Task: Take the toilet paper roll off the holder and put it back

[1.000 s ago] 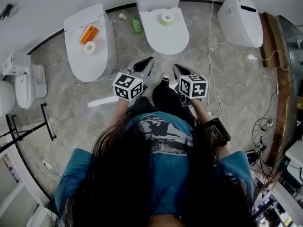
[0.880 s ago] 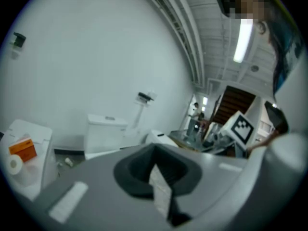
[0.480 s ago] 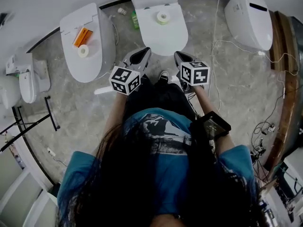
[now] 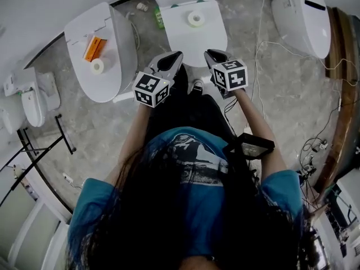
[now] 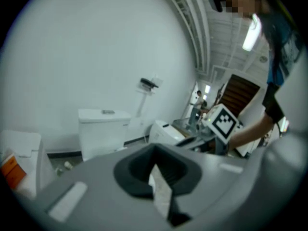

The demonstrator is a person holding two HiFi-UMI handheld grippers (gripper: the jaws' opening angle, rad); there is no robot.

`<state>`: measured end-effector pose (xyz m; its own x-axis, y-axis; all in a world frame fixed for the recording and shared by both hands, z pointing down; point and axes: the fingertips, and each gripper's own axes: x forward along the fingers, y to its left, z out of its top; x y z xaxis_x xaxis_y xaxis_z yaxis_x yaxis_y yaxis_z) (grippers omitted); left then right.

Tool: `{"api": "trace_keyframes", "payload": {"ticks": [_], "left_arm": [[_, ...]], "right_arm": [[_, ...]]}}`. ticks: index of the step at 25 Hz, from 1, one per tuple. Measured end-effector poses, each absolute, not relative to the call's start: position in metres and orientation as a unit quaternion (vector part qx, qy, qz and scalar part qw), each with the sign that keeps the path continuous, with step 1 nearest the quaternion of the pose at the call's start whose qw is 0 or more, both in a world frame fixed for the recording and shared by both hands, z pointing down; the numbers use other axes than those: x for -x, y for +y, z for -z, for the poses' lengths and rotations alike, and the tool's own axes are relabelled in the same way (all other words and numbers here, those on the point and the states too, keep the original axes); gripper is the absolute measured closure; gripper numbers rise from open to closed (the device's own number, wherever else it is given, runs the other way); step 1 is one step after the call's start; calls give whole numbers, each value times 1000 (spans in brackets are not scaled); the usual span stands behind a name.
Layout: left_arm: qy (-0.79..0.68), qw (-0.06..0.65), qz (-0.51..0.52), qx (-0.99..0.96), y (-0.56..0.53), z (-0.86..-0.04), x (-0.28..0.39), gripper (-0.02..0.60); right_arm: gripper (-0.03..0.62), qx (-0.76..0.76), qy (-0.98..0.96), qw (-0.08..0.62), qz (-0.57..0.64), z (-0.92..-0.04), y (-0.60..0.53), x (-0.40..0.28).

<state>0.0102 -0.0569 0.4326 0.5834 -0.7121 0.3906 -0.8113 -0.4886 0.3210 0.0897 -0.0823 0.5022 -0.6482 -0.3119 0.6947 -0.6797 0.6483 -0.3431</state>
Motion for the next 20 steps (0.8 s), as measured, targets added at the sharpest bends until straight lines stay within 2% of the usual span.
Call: {"api": "trace_keyframes", "payload": {"ticks": [3,4,6,11,16,20], "left_arm": [[-420,244,-127,-865,-87,-454,1,580],[-411,244,-136,-867,-98,-462,5,580],[-395,251,-145,-872,-120,-479,14,580],[-354,276,-155,-880,-172,-527,38,581],[-329,302,-140,-884,-218,-568,56,580],[-314,308,-141,-887,-244,-596,63,580]], "right_arm": [[574,-293,-852,319,-293,-517,-117,-77],[551,-291,-854,323,-287,-523,-129,-72],[407,-279,-860,334,-268,-536,-152,-60],[358,-231,-859,396,-227,-587,-198,-34],[251,-213,-834,477,-178,-660,-241,-21],[229,-223,-801,543,-121,-725,-273,-23]]}}
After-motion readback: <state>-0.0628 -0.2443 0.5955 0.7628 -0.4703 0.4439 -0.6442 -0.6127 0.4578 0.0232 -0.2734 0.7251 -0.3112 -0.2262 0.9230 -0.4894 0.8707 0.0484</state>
